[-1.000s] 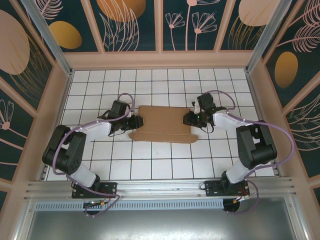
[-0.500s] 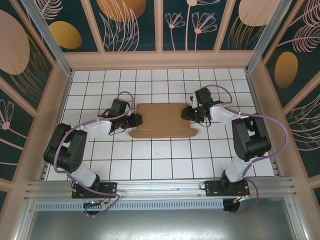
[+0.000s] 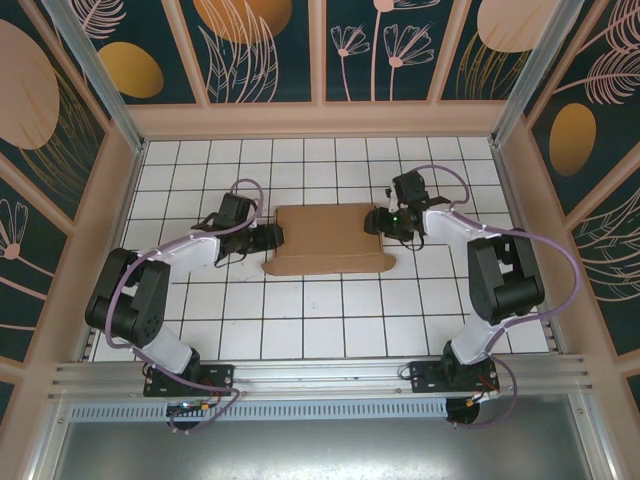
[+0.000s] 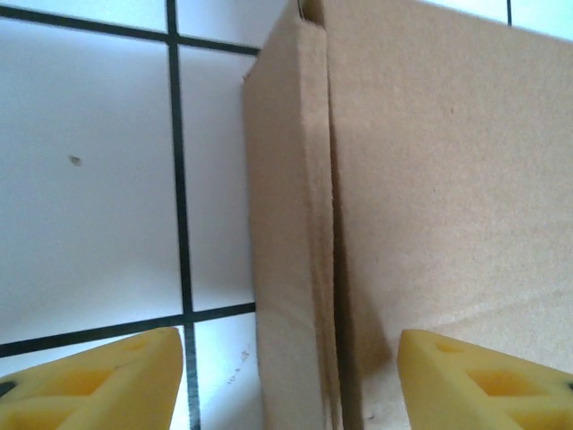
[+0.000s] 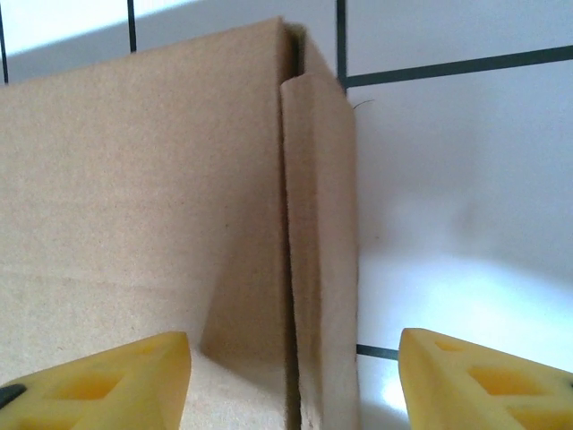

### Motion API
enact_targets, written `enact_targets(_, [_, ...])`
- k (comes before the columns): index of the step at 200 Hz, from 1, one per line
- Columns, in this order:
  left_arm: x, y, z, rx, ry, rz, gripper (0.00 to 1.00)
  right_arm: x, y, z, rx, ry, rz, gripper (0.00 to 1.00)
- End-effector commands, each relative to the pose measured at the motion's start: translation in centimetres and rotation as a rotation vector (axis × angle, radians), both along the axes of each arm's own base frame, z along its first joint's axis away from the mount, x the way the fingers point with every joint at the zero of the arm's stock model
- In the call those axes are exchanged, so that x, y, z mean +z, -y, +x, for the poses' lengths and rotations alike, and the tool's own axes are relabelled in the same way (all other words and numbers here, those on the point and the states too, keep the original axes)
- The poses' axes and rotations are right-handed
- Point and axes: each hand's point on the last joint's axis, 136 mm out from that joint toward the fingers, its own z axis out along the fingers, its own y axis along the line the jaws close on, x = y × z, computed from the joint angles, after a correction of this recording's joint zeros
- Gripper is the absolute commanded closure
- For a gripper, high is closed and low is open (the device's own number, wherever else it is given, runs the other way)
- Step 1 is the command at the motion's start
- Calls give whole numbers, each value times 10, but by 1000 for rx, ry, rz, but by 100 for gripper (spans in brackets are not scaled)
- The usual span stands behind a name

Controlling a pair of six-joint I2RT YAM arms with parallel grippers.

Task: Fold the paper box

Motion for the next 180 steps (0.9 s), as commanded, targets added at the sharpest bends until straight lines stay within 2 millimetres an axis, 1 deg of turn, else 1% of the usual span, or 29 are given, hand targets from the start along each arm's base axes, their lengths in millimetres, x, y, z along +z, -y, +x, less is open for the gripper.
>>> enact_targets(1, [17,-4,-1,-11,40,-20,33,23,8,0,-20,51,31,34])
enact_targets(15, [22,0,0,-31,55,-45,31,22,11,-4,-34,43,69,32])
enact_targets(34, [25,8,-2,-64,56,-84,30,13,11,-11,-34,6,117,32])
enact_targets(44, [21,11,-4,-78,41,-95,30,10,8,-14,-27,-5,135,32])
enact_targets(55, [13,10,-4,-76,21,-83,31,5,5,-17,-19,-20,156,33])
enact_targets(74, [0,9,-6,-73,-18,-73,34,-5,1,-21,-14,-48,181,40])
enact_targets(95, [-11,12,-8,-76,-51,-92,41,-17,-1,-23,-11,-78,164,47])
enact_targets(119, [-17,16,-10,-76,-76,-119,52,-26,0,-24,-5,-93,106,51])
enact_targets(142, [-23,15,-12,-72,-93,-109,60,-34,-3,-28,10,-112,68,54])
enact_targets(155, [-26,13,-12,-72,-99,-89,62,-35,-4,-28,13,-109,47,54])
enact_targets(165, [-28,10,-12,-69,-103,-67,62,-33,1,-25,-1,-96,2,52])
enact_targets(171, [-29,7,-12,-69,-105,-49,63,-28,7,-20,-18,-69,-43,48])
enact_targets(180, [-30,4,-12,-71,-107,-18,63,-13,15,-12,-39,-10,-98,42])
